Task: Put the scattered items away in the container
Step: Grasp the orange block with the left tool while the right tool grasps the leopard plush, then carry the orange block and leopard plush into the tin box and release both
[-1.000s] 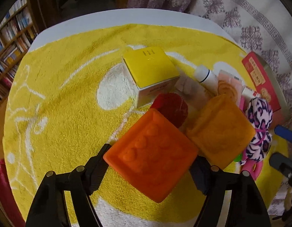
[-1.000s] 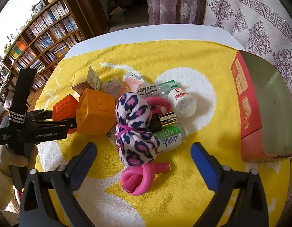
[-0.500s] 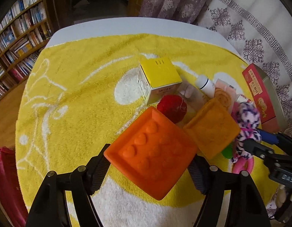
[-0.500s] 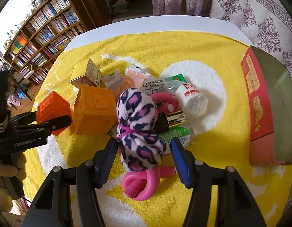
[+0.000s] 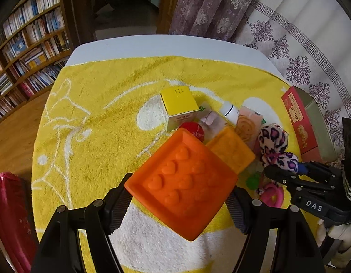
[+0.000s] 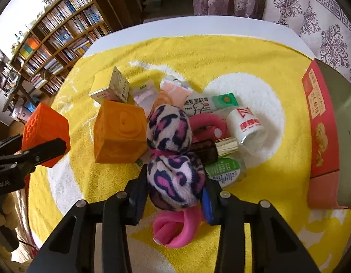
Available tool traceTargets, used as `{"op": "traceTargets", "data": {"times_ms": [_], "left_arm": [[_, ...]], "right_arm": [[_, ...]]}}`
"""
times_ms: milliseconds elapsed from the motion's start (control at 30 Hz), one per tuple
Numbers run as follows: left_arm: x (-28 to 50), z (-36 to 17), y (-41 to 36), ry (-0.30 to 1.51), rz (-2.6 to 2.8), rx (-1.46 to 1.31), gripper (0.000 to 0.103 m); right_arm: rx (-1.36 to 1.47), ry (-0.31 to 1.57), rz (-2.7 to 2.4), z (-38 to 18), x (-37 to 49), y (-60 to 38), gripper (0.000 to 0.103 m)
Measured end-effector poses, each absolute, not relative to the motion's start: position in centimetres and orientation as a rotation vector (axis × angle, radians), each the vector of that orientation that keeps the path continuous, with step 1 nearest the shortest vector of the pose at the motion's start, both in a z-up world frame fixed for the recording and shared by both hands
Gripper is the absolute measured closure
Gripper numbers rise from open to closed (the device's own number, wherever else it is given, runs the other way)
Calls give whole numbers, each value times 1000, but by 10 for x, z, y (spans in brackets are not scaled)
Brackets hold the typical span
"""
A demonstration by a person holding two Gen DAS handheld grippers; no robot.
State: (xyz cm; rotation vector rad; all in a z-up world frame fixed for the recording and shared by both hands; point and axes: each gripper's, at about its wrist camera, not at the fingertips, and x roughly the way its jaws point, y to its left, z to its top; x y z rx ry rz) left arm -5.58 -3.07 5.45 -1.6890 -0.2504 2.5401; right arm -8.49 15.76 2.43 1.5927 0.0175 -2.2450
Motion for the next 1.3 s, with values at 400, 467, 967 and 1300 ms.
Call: {"op": "traceTargets", "data": {"times_ms": [400,467,967,1300], "left_arm": [[-49,90,44,-225,2602,-1646,26],[-50,95,63,-210,2604,-1638,26],[-61,128,164,-153,2615,-1547,26],[-53,144,174,-173,2674,-1515,26]], "right_arm": [[1478,-114,-2304,68,-83,235,60],[1459,-137,-2322,76,-81,256,60],[1365,-317,-2300,99,-80,361,60],[1294,-333,-2237,111,-77,374,60]]}}
